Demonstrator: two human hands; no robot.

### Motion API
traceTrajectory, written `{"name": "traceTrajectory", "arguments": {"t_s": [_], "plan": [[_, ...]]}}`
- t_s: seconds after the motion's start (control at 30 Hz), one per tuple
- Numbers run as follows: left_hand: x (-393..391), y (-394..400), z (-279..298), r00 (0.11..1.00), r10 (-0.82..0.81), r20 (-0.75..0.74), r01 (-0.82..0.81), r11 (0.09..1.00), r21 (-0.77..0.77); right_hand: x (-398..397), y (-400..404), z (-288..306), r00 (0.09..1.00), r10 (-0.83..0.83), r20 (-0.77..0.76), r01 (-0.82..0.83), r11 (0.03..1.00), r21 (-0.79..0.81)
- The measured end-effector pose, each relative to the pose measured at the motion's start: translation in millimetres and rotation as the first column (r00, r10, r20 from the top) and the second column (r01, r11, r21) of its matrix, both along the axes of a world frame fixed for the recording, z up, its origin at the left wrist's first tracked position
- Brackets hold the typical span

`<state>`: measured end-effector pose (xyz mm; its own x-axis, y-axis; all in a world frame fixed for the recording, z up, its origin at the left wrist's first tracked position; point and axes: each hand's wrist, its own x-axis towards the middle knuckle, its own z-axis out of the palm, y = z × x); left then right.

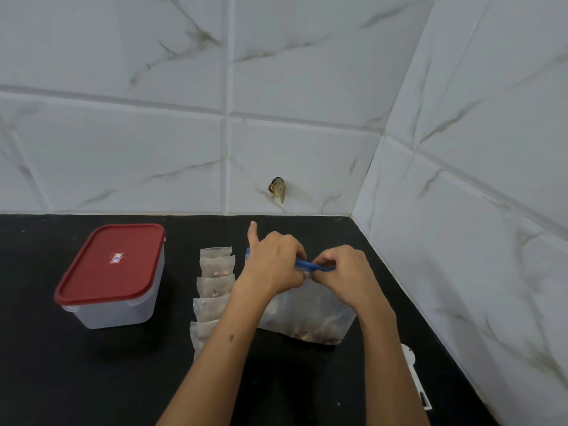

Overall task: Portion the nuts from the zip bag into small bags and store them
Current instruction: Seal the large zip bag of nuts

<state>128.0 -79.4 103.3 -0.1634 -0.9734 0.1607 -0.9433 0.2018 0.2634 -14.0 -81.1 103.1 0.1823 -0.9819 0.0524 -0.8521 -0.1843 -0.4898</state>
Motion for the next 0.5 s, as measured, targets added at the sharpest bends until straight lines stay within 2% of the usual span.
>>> {"name": "traceTrajectory", "arguments": {"t_s": [0.17, 0.3, 0.5], "plan": [[-4.9, -0.4, 2.1, 1.000, -0.027, -0.008, 0.026, 0.999, -0.022, -4.7, 2.9, -1.2, 0.995, -0.091, -0.051, 0.089, 0.995, -0.051], [-4.1, -1.8, 1.5, 1.000, -0.017, -0.012, 0.017, 1.000, 0.011, -12.0, 3.8, -2.5, 0.997, -0.064, -0.054, 0.061, 0.997, -0.045], [-13.4, -6.9, 0.4, 0.999, -0.039, 0.033, 0.040, 0.999, -0.025, -14.8, 2.8, -1.2, 0.995, -0.071, -0.067, 0.068, 0.997, -0.041]]}}
